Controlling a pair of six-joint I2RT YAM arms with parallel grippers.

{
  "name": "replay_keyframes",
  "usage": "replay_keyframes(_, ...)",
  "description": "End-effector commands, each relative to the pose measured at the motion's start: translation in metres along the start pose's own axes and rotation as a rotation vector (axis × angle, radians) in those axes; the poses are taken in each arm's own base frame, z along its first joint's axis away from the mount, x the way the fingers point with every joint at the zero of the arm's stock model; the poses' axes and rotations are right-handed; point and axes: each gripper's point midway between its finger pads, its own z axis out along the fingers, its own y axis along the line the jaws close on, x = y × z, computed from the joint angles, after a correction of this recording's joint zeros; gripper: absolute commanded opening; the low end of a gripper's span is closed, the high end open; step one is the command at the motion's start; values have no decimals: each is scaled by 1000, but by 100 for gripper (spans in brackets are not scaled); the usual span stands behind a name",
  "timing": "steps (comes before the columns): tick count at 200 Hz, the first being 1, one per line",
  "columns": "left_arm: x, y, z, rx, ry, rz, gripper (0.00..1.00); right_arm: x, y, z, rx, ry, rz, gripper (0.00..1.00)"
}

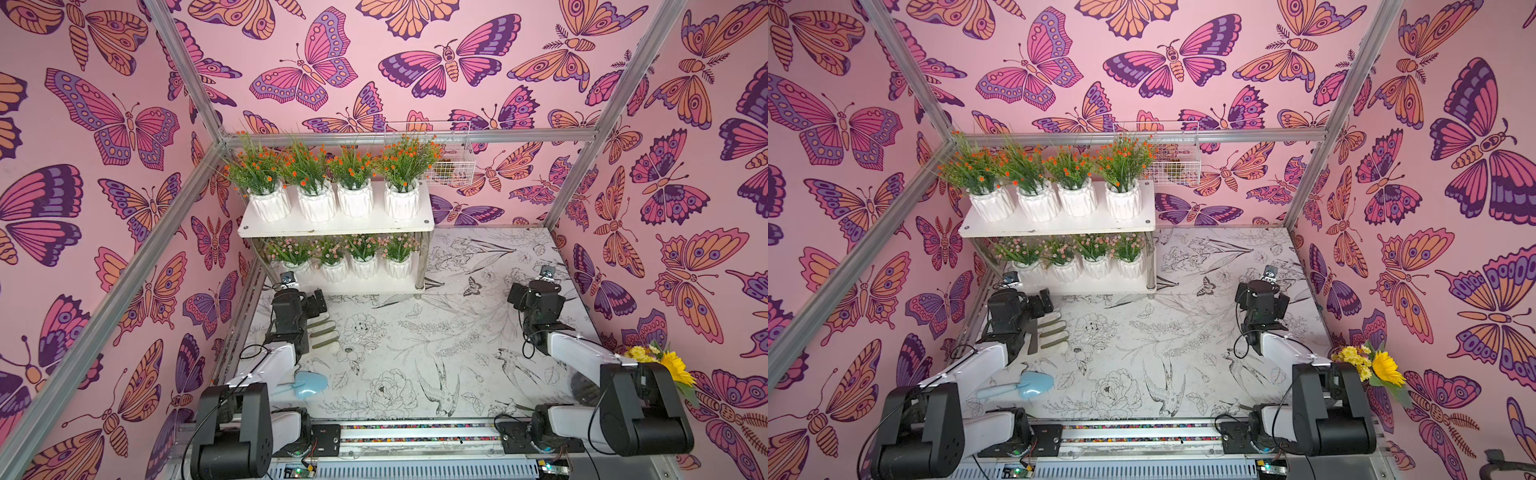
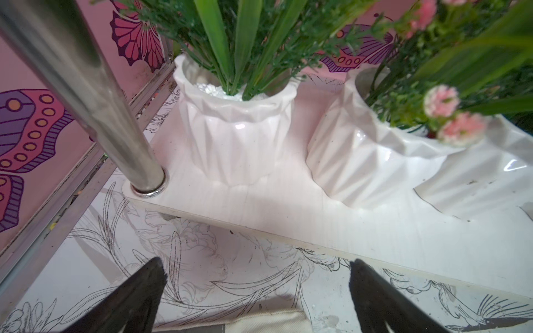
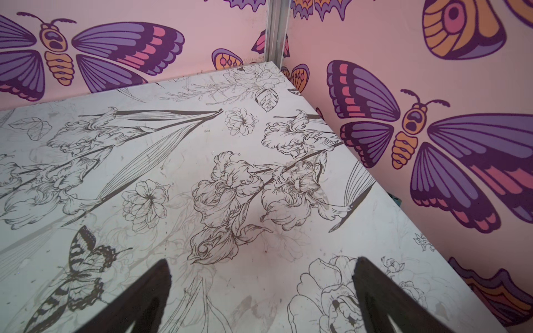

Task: Place the baby's breath potted plants on the rack by color
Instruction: Reset both arms

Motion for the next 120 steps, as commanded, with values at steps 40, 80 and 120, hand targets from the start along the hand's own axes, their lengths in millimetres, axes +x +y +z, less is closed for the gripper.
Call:
replay_keyframes(40, 6, 12, 16, -35, -78, 44, 100, 8, 25, 21, -123, -3, -24, 99)
replay_keyframes(80, 13, 2, 26, -7, -83, 89, 100, 18, 46, 12, -278, -64, -68, 99)
replay_keyframes(120, 22, -1, 31, -36, -125, 130, 100, 21, 47, 12, -283, -59, -75, 99)
